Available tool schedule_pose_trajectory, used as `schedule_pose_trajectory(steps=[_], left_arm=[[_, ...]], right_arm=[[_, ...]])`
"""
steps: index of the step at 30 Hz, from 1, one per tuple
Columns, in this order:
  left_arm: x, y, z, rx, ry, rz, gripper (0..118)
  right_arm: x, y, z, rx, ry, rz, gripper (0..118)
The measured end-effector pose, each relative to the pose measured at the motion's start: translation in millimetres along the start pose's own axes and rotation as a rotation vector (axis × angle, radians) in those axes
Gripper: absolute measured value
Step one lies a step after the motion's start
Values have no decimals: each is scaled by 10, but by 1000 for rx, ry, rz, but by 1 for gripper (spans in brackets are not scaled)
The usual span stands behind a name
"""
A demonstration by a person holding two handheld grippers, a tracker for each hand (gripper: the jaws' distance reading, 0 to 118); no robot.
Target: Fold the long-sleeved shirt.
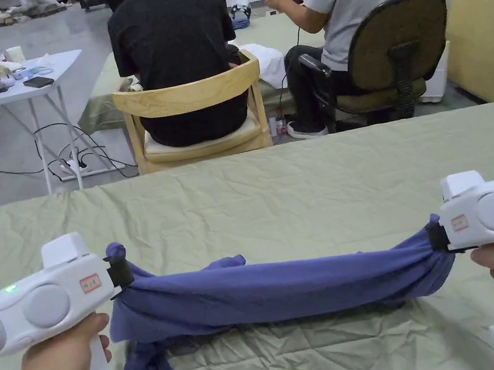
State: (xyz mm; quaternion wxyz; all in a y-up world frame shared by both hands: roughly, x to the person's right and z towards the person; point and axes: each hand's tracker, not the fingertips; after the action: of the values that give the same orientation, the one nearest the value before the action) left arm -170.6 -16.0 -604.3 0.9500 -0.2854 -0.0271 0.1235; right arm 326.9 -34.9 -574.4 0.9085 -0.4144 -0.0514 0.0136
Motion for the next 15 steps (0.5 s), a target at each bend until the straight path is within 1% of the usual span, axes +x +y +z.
schedule_pose_trajectory(steps=[3, 4, 7, 10, 12, 13, 15], left_arm=[[-65, -419, 343, -52, -10, -40, 8], [-95, -595, 500, -87, -11, -46, 8], [-269, -1014, 866, -110, -8, -43, 8], [-391, -1445, 1308, -140, -26, -28, 8], [-488, -1708, 1537, -218, -35, -13, 8], [-522, -1852, 1682, -238, -26, -23, 8], [-596, -2078, 1943, -246, -32, -16, 8]], right_arm=[[118, -473, 110, -21, 27, -25, 11], [144, -671, 198, -42, 40, -22, 11], [169, -1195, 511, -76, 41, -9, 11], [223, -1671, 844, -92, 48, -17, 11], [251, -1984, 1064, -104, 51, -36, 11], [272, -2164, 1178, -105, 56, -32, 11], [292, -2484, 1351, -120, 57, -34, 11]])
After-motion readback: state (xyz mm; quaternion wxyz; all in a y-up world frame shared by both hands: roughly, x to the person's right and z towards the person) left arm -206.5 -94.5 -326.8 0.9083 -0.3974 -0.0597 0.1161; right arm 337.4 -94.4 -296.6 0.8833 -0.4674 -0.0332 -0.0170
